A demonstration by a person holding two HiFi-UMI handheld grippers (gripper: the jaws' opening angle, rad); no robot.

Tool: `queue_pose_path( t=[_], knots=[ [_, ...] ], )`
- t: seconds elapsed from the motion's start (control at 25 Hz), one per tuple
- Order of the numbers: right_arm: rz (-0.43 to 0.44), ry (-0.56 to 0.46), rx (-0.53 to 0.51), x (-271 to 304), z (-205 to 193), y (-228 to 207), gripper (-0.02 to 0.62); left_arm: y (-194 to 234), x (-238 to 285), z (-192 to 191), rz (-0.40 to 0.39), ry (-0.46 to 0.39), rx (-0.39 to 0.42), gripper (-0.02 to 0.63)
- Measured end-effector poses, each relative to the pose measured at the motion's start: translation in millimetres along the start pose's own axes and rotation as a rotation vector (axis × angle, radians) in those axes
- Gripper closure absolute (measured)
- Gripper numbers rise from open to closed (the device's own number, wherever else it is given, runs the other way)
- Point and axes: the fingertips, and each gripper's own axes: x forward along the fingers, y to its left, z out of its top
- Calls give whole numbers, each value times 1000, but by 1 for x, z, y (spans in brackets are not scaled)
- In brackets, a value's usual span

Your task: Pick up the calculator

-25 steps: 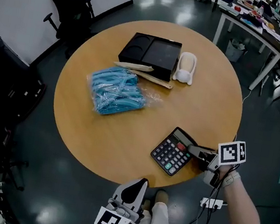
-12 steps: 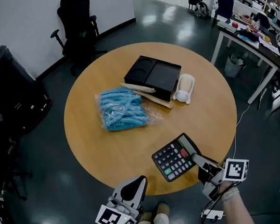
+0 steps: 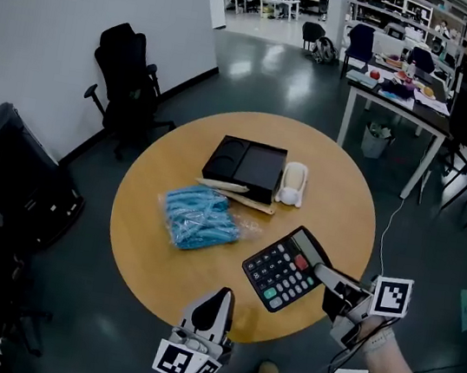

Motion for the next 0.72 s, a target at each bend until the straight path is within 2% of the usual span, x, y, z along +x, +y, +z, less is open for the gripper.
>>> queue_pose_path(
  t=[0.24, 0.72],
  knots=[
    [9, -72, 67, -20, 0, 15, 535, -8, 5, 21, -13, -22, 15, 598],
    [11, -47, 69, -26, -6, 14, 534, -20, 9, 28, -17, -31, 30, 598]
  ],
)
